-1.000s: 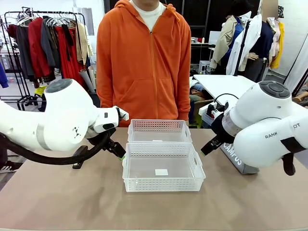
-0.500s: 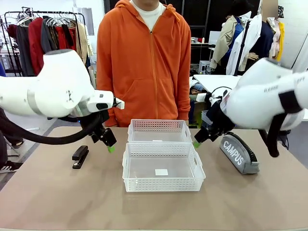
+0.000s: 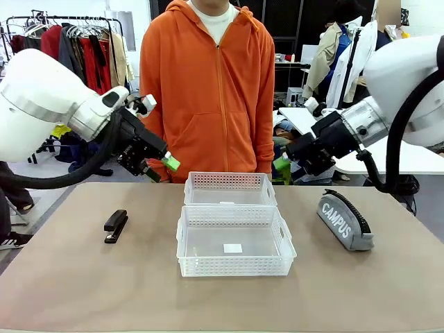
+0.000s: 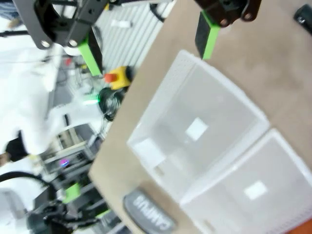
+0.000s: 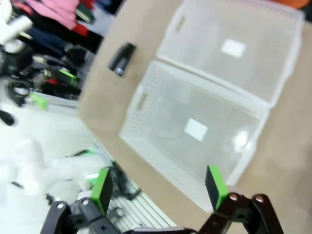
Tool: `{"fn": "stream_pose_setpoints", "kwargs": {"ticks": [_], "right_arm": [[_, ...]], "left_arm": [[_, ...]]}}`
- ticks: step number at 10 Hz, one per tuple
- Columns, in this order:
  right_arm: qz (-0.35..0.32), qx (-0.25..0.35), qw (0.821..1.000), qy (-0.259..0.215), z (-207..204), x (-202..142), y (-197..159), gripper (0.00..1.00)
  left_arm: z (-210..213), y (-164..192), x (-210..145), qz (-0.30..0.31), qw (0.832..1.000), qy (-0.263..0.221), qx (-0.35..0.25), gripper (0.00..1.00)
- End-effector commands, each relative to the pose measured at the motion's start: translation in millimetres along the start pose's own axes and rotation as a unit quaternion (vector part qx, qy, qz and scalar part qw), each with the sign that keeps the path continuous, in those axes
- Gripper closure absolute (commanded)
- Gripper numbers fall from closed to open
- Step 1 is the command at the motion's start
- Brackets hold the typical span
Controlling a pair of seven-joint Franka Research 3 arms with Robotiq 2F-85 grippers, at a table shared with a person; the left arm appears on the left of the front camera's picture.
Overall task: Distribute items into two baskets.
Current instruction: Pick up the Pencil pouch that the person points to.
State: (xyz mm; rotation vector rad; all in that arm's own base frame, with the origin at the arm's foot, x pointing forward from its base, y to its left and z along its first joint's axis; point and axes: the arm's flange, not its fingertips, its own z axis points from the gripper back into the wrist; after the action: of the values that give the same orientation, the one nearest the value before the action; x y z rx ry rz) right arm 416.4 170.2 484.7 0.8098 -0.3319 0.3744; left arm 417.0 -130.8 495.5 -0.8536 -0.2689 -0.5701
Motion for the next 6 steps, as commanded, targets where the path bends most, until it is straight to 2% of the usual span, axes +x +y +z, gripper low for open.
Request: {"fn": "stream_pose_setpoints", "kwargs": {"ticks": [1, 2, 6], "right_arm": [[-0.008, 0.054, 0.998, -0.042, 0, 8, -16, 0.0], [0.0, 0.0, 1.0, 0.0, 0, 0, 0, 0.0], [-0.004, 0.013, 1.0, -0.01, -1, 0, -3, 0.0]], "left_arm": [[1, 13, 4, 0.014, 0.998, -0.036, -0.047, 0.0], [0, 0, 0, 0.0, 1.0, 0.0, 0.0, 0.0], [-2, 3, 0, 0.008, 1.0, -0.005, -0.011, 0.0]]}}
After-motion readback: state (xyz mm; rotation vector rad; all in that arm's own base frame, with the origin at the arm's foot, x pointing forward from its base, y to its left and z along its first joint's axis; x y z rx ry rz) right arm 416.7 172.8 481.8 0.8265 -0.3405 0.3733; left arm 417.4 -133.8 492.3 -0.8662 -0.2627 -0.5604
